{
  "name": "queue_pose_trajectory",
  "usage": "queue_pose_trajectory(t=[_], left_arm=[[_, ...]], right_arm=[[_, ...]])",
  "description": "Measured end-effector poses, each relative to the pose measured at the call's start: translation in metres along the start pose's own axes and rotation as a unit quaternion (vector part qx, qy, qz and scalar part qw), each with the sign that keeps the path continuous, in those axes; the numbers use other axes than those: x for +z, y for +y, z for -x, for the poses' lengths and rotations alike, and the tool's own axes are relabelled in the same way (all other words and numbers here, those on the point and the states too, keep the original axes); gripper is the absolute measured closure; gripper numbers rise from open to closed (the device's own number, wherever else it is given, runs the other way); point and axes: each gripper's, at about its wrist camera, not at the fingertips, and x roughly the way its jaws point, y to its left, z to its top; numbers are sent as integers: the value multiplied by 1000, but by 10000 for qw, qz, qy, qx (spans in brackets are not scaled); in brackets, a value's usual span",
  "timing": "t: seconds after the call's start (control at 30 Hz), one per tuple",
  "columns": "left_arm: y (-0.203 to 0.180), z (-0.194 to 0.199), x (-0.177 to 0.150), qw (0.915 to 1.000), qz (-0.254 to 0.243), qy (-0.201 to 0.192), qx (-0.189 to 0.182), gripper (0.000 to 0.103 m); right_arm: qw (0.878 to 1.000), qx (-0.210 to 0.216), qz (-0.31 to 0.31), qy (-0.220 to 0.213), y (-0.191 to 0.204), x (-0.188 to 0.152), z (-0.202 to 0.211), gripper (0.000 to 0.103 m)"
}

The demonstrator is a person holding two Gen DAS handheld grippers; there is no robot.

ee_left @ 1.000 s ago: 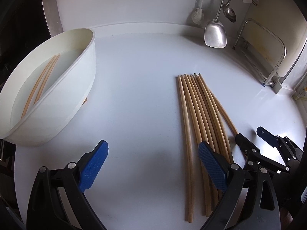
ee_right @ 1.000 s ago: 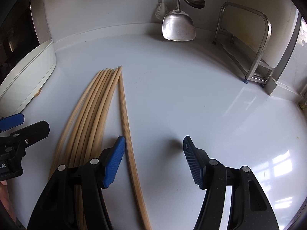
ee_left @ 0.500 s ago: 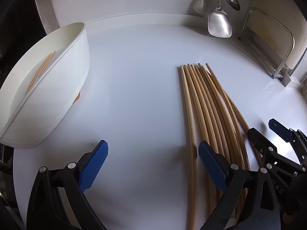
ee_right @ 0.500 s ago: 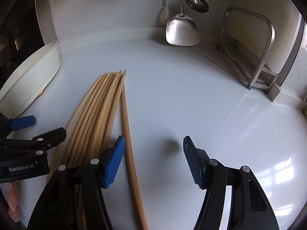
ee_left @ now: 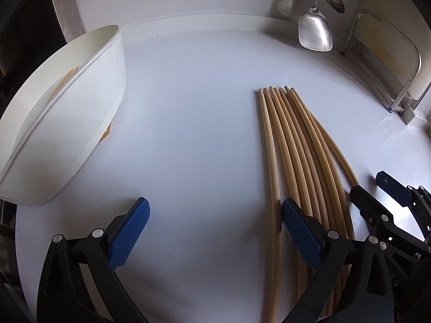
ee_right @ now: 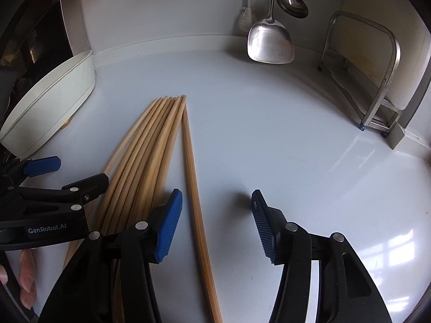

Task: Organize utensils
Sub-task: 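Position both tools over the chopstick bundle, fingers around single chopsticks, then grasp a chopstick with the right tool while the left tool grasps another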

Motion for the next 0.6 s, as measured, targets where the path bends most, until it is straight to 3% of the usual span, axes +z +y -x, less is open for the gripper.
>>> queue_pose_trajectory(t=[0.27,0.33,0.47,0.57,0.6], left_arm=[[-4,6,-3,9999,-121,-68,-71,20],[-6,7,-3,9998,-157,-88,-94,28],[-7,11,-6,9996,-207,-80,-149,36],[-7,19,-13,9993,-283,-96,-208,56],[-10,22,-15,9991,-338,-103,-238,67]], right_arm=[[9997,113,207,-37,8,0,1,81],[9996,92,249,-44,10,0,2,91],[9997,87,232,-40,10,-1,4,95],[9997,99,203,-44,10,-2,4,95],[9997,95,206,-43,10,-2,5,95]])
